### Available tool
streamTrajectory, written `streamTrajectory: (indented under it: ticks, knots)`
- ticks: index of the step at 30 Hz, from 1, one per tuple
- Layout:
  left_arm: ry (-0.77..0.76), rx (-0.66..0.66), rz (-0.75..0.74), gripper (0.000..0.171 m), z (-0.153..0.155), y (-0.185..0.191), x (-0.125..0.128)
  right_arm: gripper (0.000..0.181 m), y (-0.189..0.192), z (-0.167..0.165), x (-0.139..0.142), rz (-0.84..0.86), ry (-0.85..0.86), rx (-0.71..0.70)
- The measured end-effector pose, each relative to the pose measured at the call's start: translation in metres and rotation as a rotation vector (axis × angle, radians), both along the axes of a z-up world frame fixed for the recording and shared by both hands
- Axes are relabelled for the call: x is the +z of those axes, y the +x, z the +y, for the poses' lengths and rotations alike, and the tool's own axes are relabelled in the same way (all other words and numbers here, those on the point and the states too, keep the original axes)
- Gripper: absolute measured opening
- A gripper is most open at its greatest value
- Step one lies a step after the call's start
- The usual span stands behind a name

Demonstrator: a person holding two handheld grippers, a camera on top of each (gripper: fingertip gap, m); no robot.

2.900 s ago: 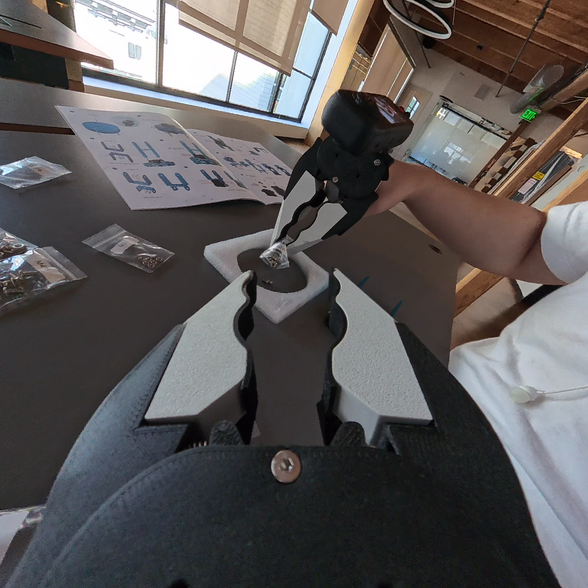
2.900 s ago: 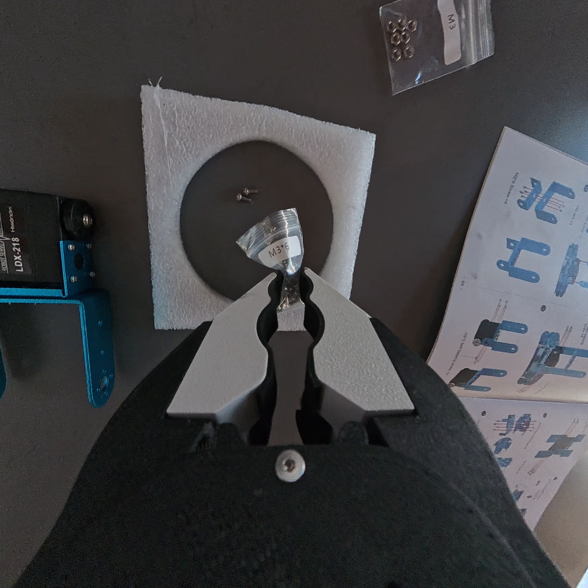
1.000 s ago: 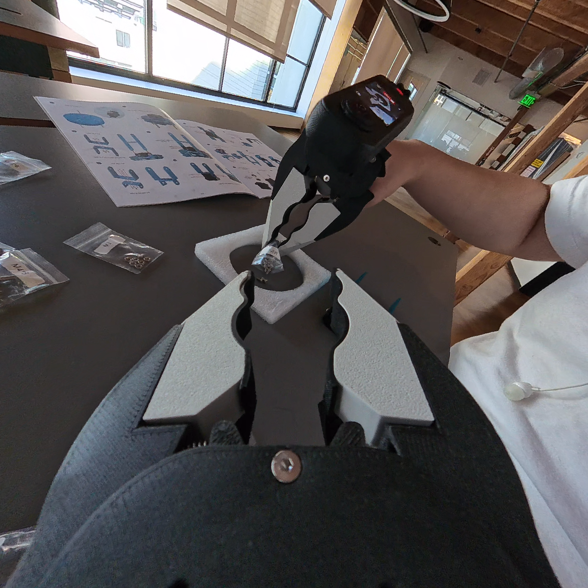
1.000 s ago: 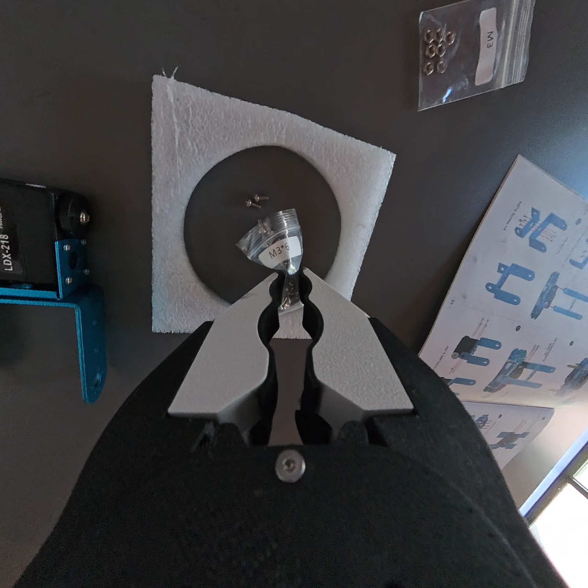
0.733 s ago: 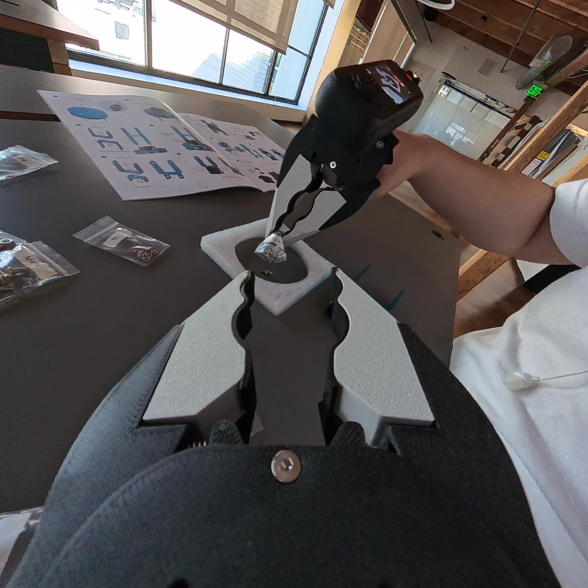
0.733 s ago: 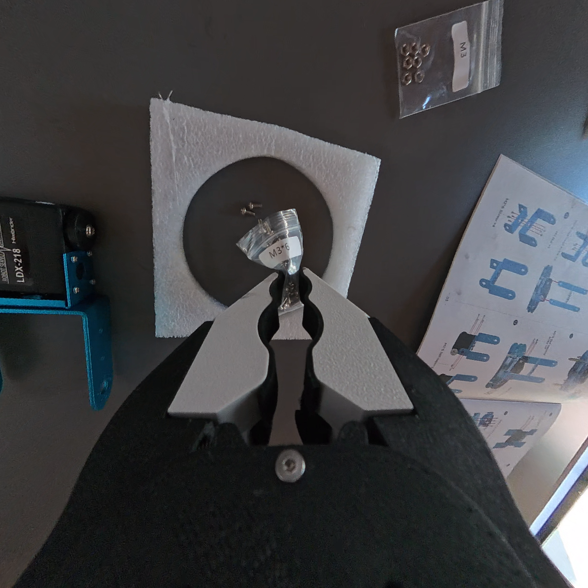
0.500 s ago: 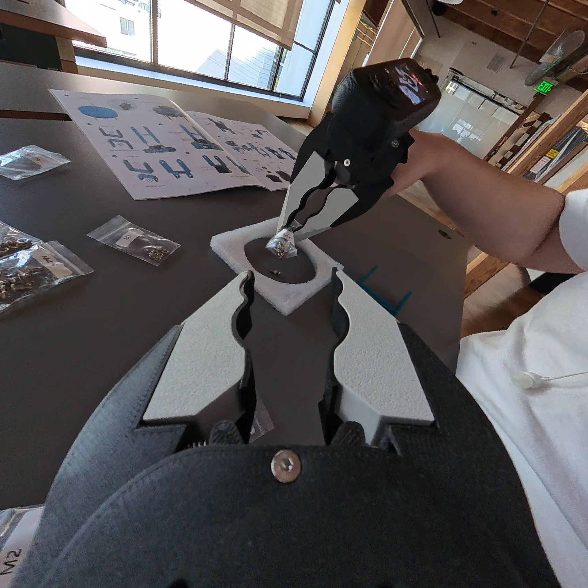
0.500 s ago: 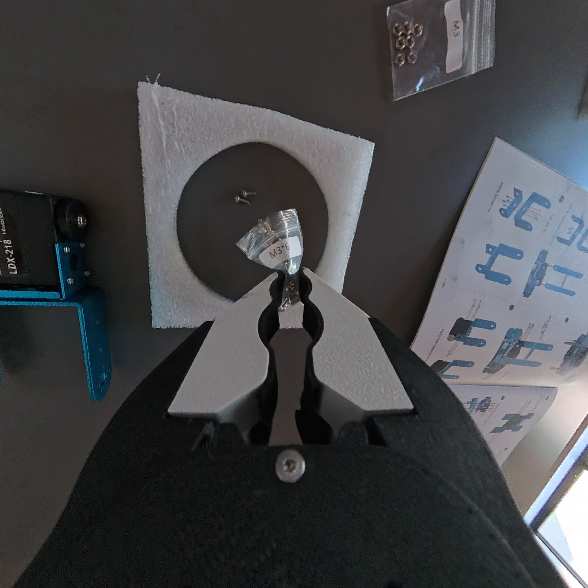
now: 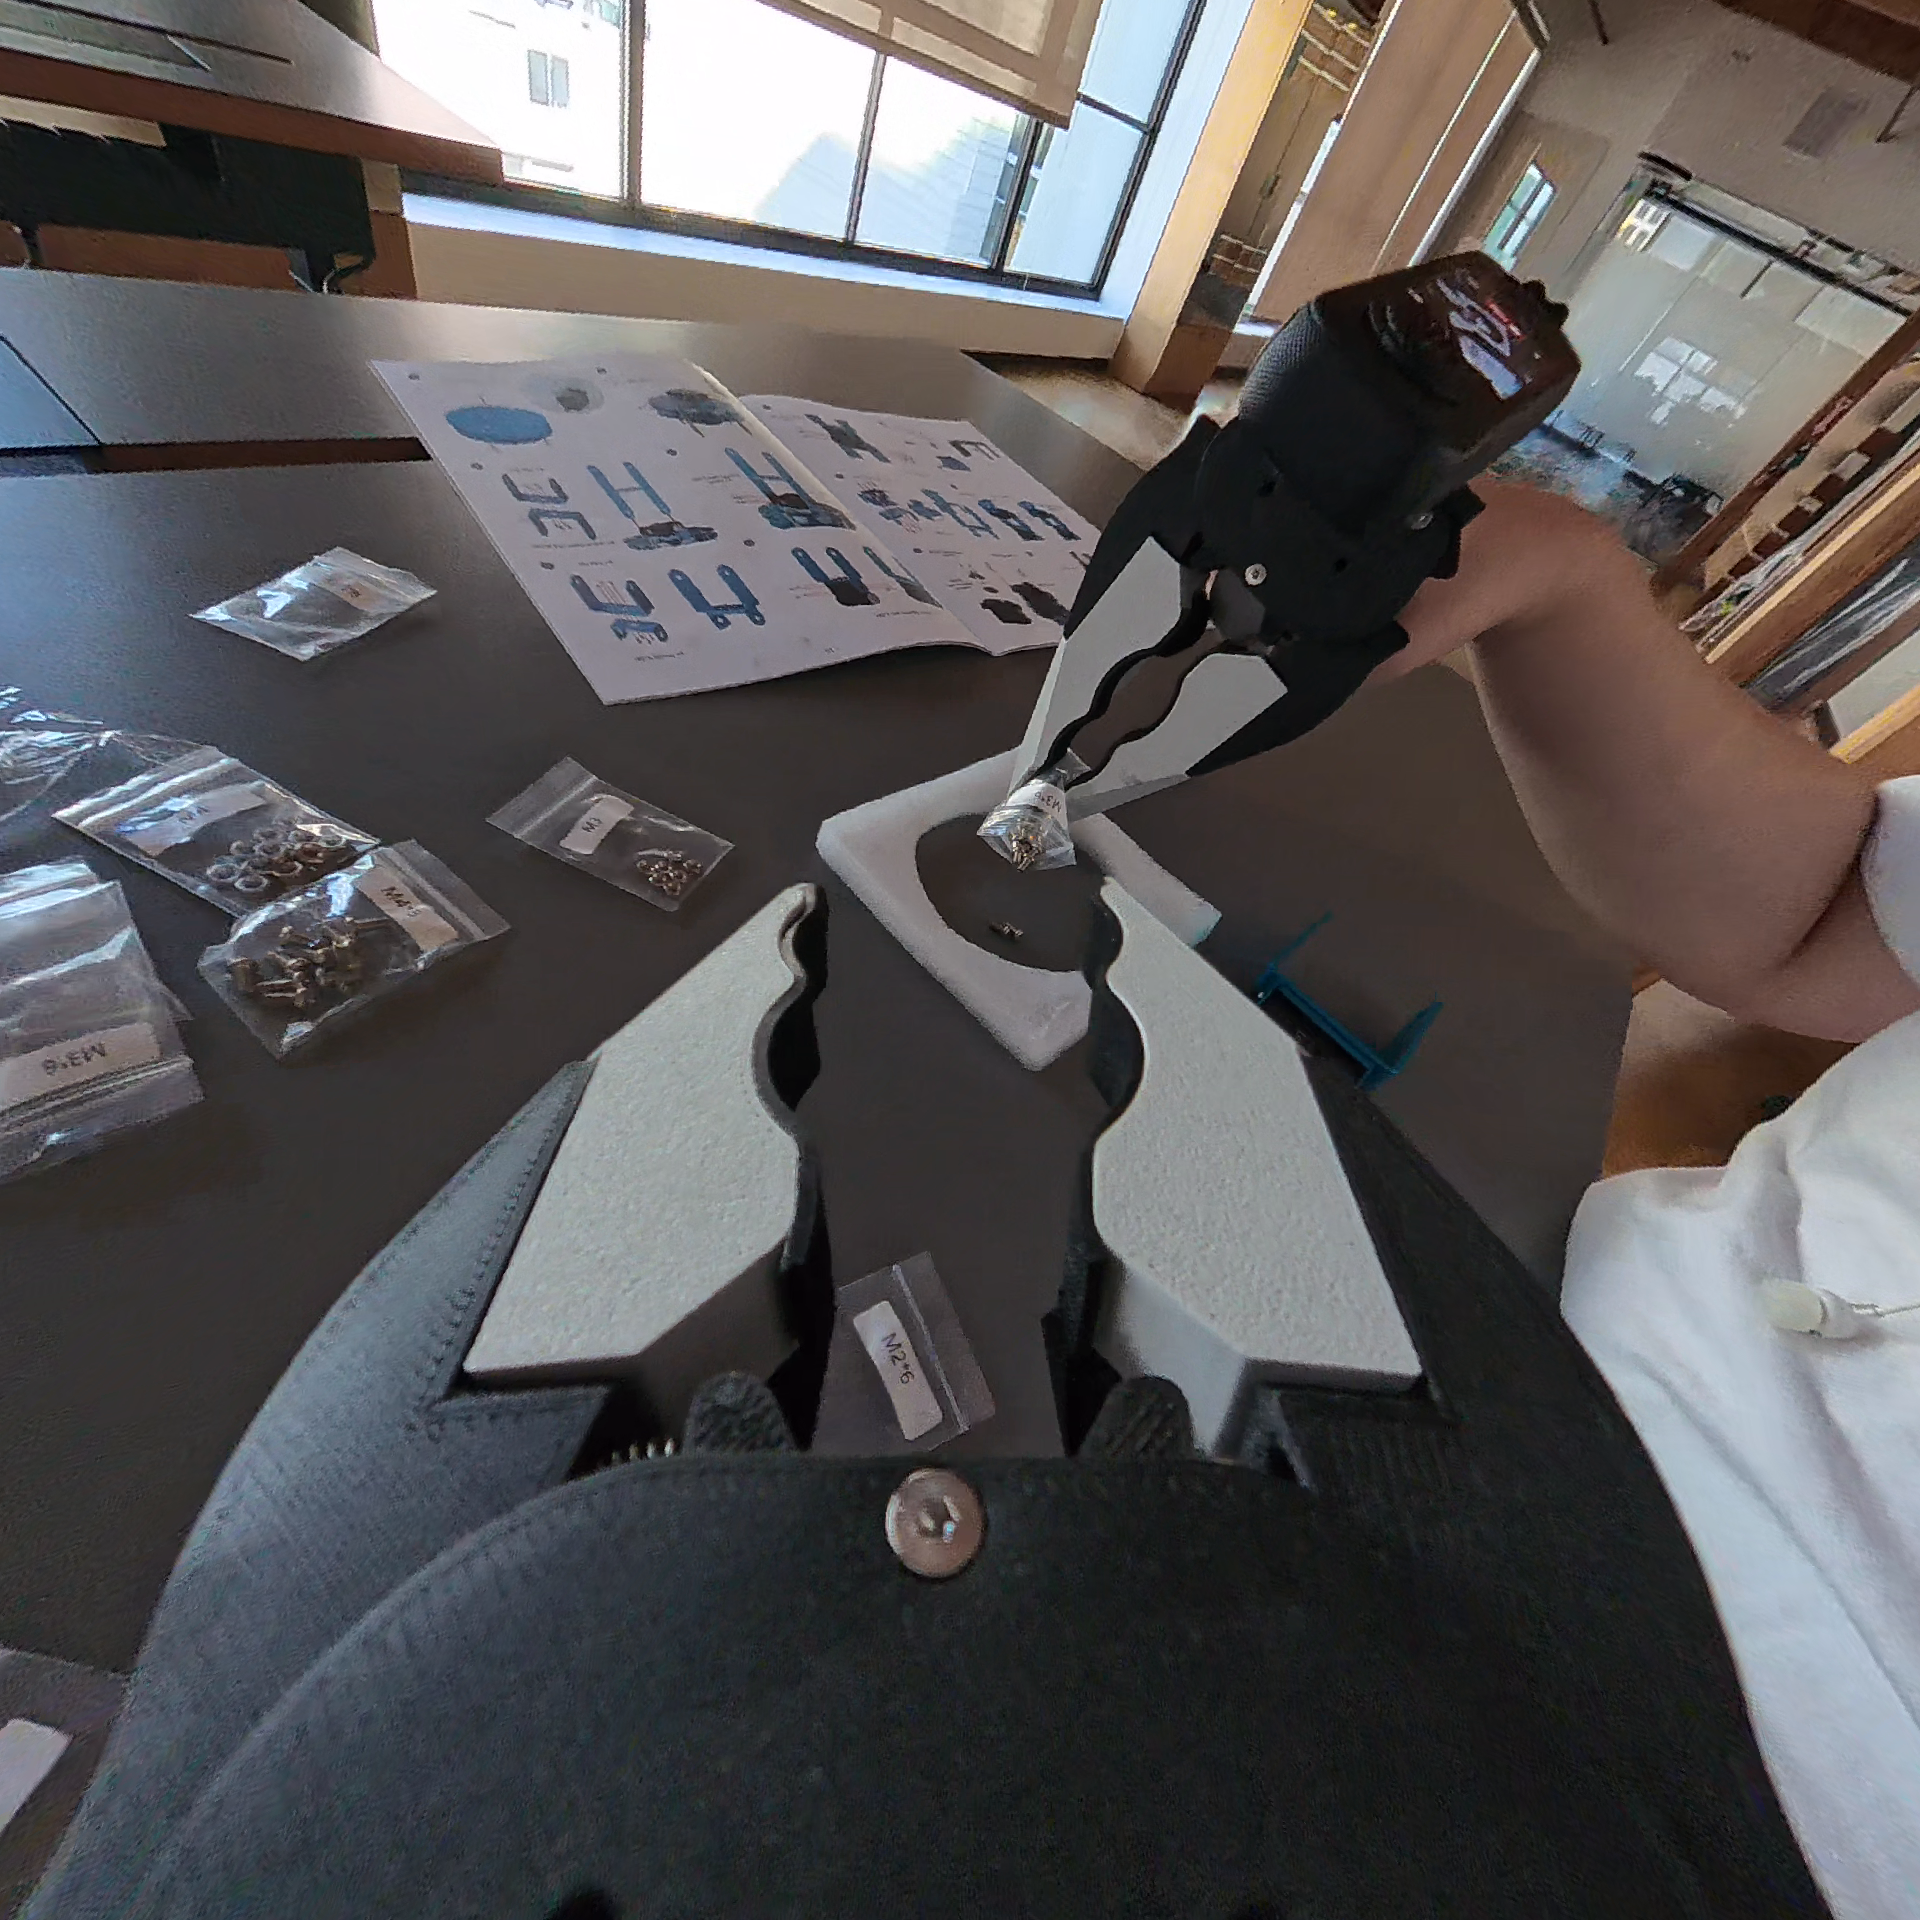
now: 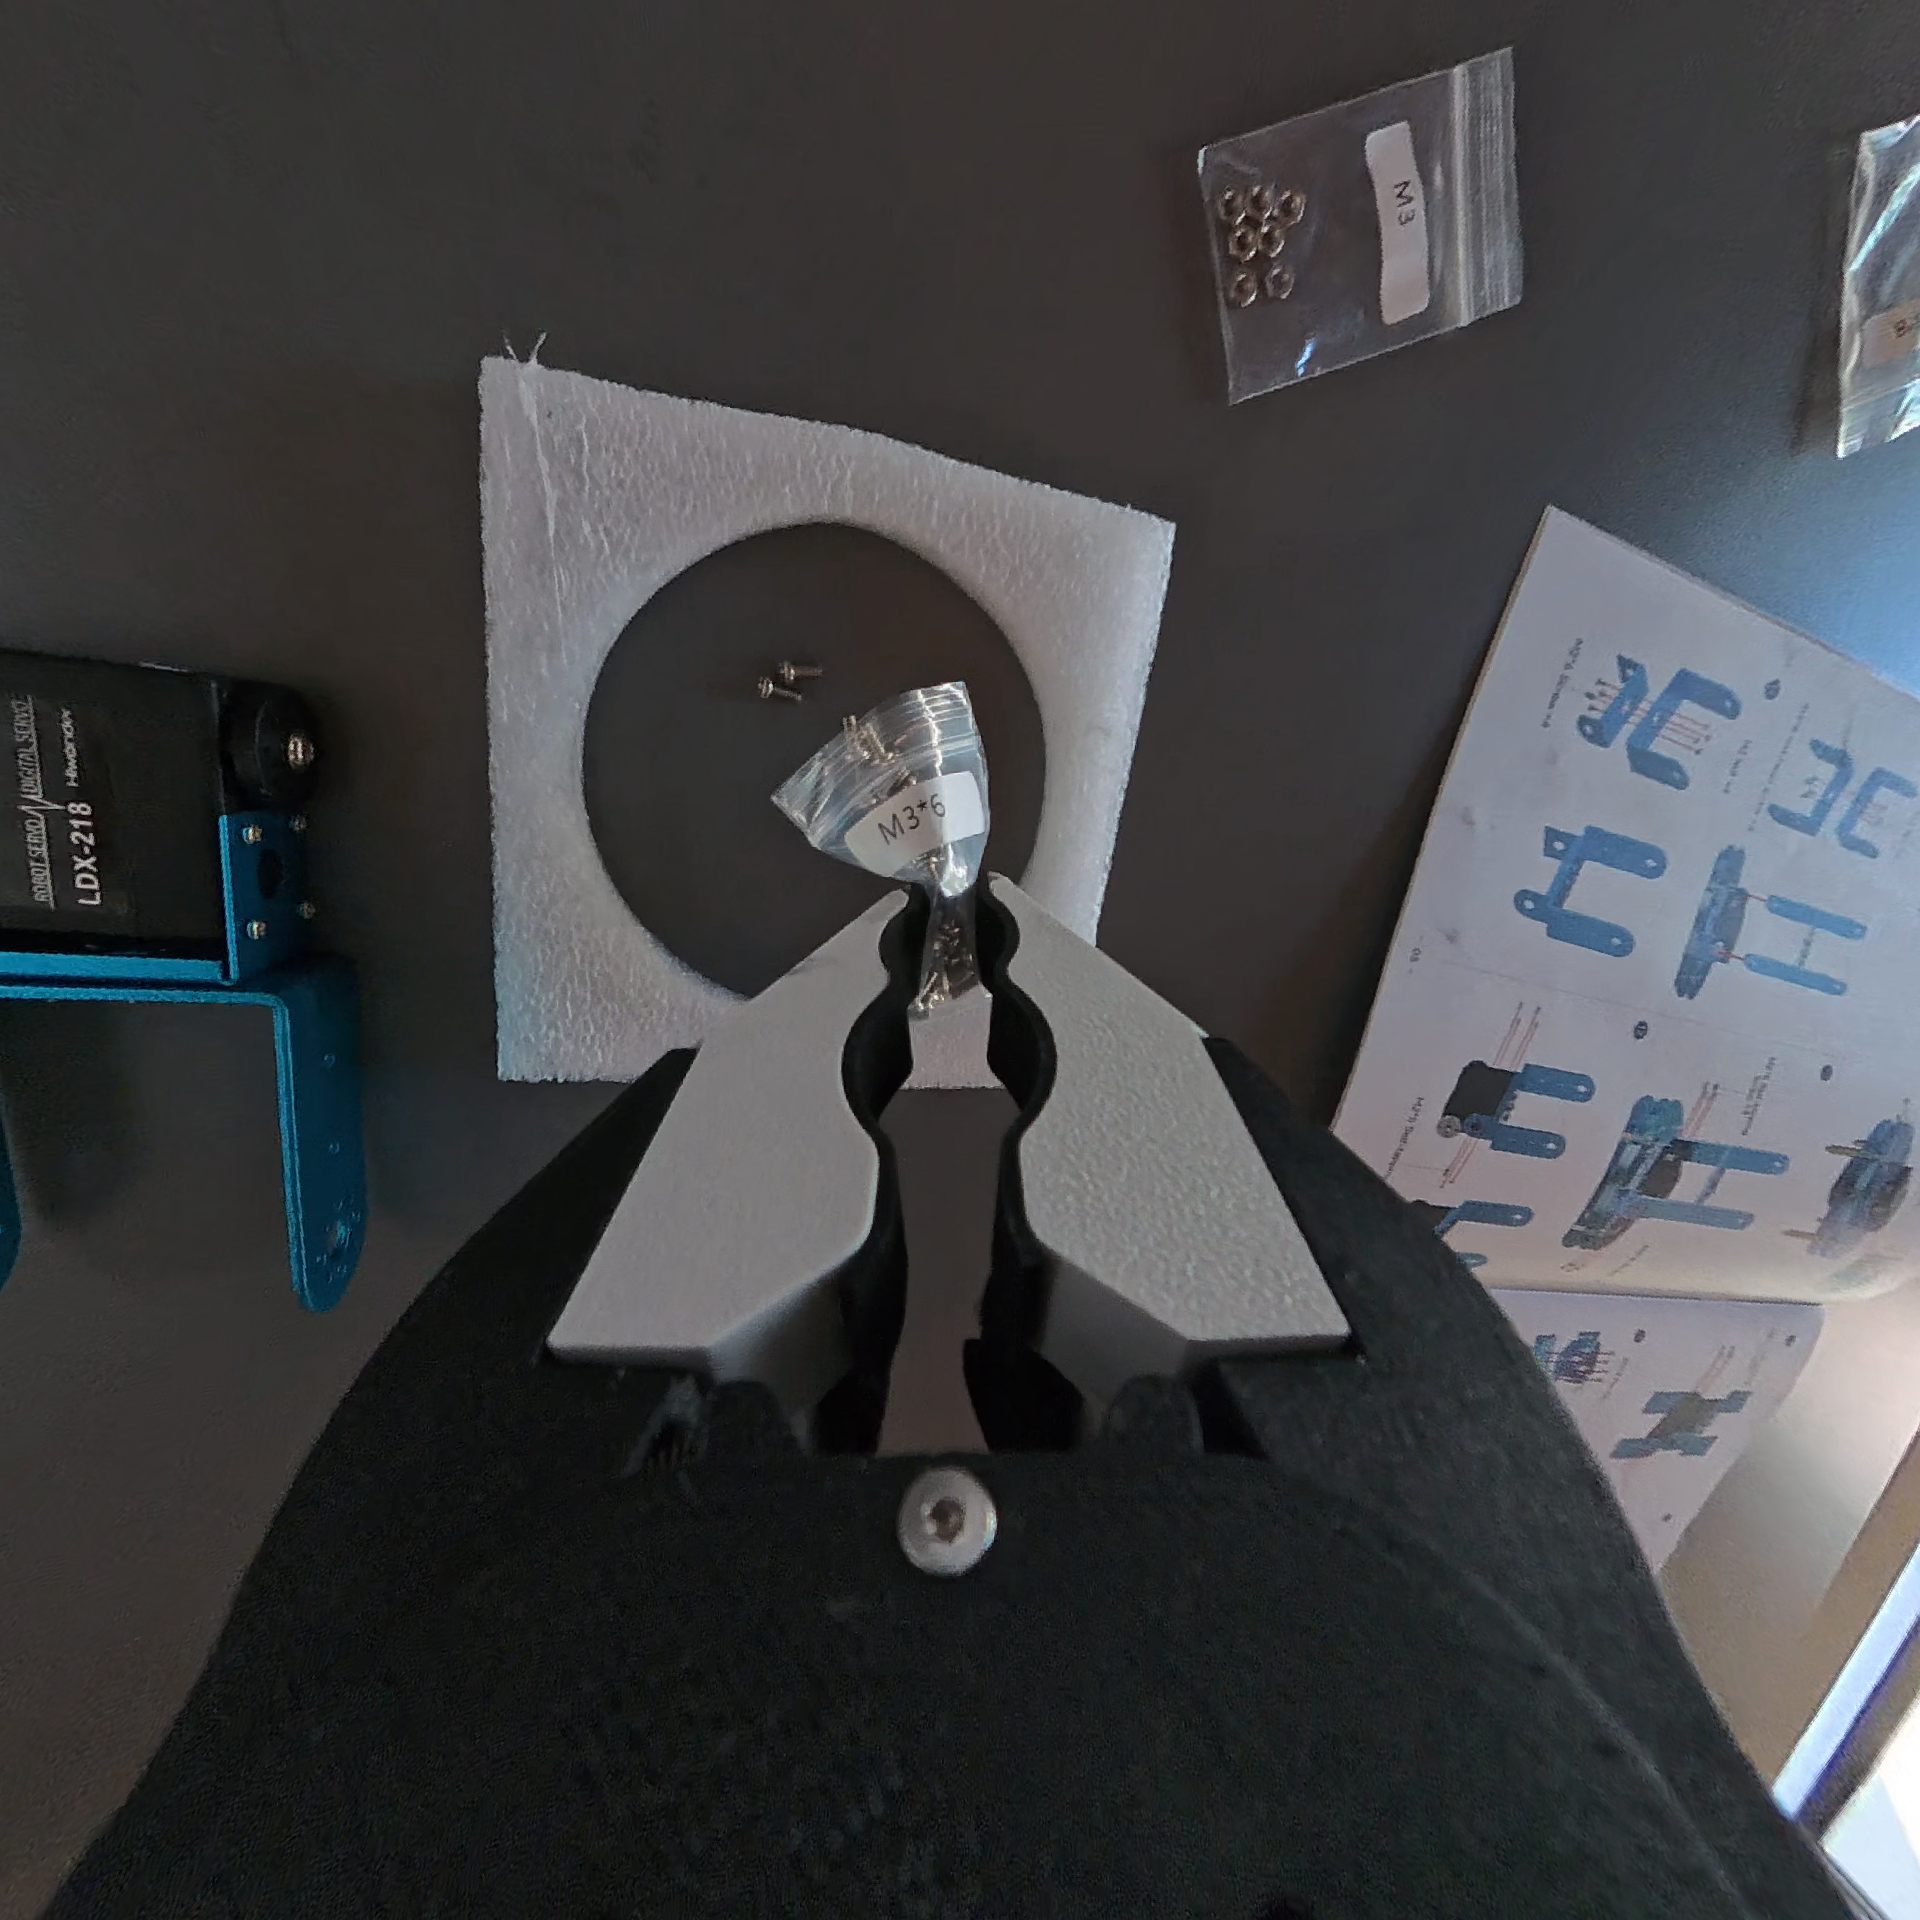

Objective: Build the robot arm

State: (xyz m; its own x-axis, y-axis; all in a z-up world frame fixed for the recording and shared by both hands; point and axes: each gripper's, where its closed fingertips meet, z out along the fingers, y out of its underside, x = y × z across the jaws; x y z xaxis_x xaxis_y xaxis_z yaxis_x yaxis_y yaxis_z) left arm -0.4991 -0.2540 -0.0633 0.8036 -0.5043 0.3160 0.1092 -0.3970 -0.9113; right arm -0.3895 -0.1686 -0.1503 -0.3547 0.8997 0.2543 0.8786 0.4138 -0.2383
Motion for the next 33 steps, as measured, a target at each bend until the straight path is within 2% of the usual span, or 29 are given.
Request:
streamTrajectory:
  ticks: [7,17,24,33]
  knots:
    - [0.037,0.089,-0.06,0.051,0.008,-0.001,0.01,0.008,0.003,0.006,0.001,0.007,-0.012,0.008]
    - [0.07,0.183,-0.115,0.054,0.018,0.008,0.005,0.007,0.003,0.009,0.0,-0.012,0.018,0.1]
    - [0.07,0.211,-0.042,0.054,0.015,0.011,0.008,0.008,-0.001,0.003,-0.004,-0.003,-0.025,0.123]
    - [0.074,0.251,-0.059,0.054,0.004,0.002,0.009,0.008,-0.001,0.001,-0.004,-0.008,-0.015,0.125]
